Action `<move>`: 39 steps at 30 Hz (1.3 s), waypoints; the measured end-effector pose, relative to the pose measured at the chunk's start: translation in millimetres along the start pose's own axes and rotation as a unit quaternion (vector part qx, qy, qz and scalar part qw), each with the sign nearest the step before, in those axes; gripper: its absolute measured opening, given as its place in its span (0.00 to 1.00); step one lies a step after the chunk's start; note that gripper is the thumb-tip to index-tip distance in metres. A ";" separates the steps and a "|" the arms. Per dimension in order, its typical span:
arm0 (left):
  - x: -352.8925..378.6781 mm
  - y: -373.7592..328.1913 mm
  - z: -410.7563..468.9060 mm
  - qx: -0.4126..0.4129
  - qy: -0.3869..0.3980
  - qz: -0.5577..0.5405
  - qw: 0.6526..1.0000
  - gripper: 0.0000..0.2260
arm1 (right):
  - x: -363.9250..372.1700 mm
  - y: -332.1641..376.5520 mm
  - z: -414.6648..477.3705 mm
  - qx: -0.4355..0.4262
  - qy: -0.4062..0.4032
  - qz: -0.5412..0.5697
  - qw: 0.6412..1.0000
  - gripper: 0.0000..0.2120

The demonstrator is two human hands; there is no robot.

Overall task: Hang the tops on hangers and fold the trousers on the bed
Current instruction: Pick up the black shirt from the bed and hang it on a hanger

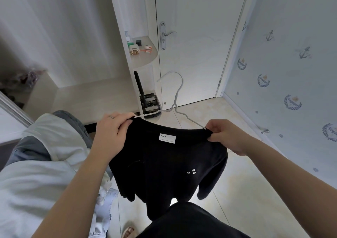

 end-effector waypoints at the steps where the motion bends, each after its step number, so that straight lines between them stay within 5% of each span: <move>1: -1.3 -0.3 -0.6 -0.001 -0.008 0.004 1.000 0.09 | -0.4 -0.7 -0.2 -0.007 0.010 0.015 1.000 0.11; 8: -8.0 -0.9 -3.7 0.008 -0.030 -0.007 0.999 0.10 | -12.0 -5.5 -1.1 0.022 0.123 0.120 0.985 0.10; 13: -6.0 -1.4 -3.6 0.015 -0.041 -0.010 0.999 0.10 | -17.2 -9.9 0.6 0.079 0.097 0.147 0.981 0.03; 17: -2.7 2.8 -3.4 0.022 -0.018 0.022 0.999 0.12 | -21.4 -4.3 3.0 0.021 -0.051 0.079 0.995 0.05; 20: 2.7 -0.3 -4.6 0.012 -0.012 0.061 0.998 0.13 | -23.8 15.8 1.0 -0.086 -0.238 -0.034 0.967 0.07; 22: 5.3 -4.9 -4.3 -0.006 -0.027 0.061 0.998 0.11 | -18.5 30.0 -1.4 -0.138 -0.258 -0.079 0.953 0.09; 27: -1.5 -10.1 1.3 -0.013 -0.069 -0.030 0.997 0.09 | -17.7 49.0 -10.2 -0.203 -0.217 -0.196 0.935 0.06; 30: -8.8 -10.4 5.5 -0.009 -0.065 -0.060 0.996 0.09 | -30.3 54.5 -16.0 -0.238 -0.233 -0.279 0.901 0.17; 33: -18.7 -9.5 20.8 -0.002 -0.067 -0.076 0.995 0.09 | -32.2 65.8 -13.4 -0.211 -0.143 -0.236 0.938 0.04; 39: -45.7 0.3 71.8 -0.032 -0.109 -0.061 0.992 0.09 | -15.6 128.8 4.9 -0.206 0.022 -0.173 0.963 0.13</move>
Point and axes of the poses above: each hand's wrist, its own z-axis towards the middle knuckle, its own x-axis out of the palm, y = z × x, the point moved 3 cm from there along z, towards the middle knuckle, and after that the axes turned 2 degrees about z, right-handed, at the moved point
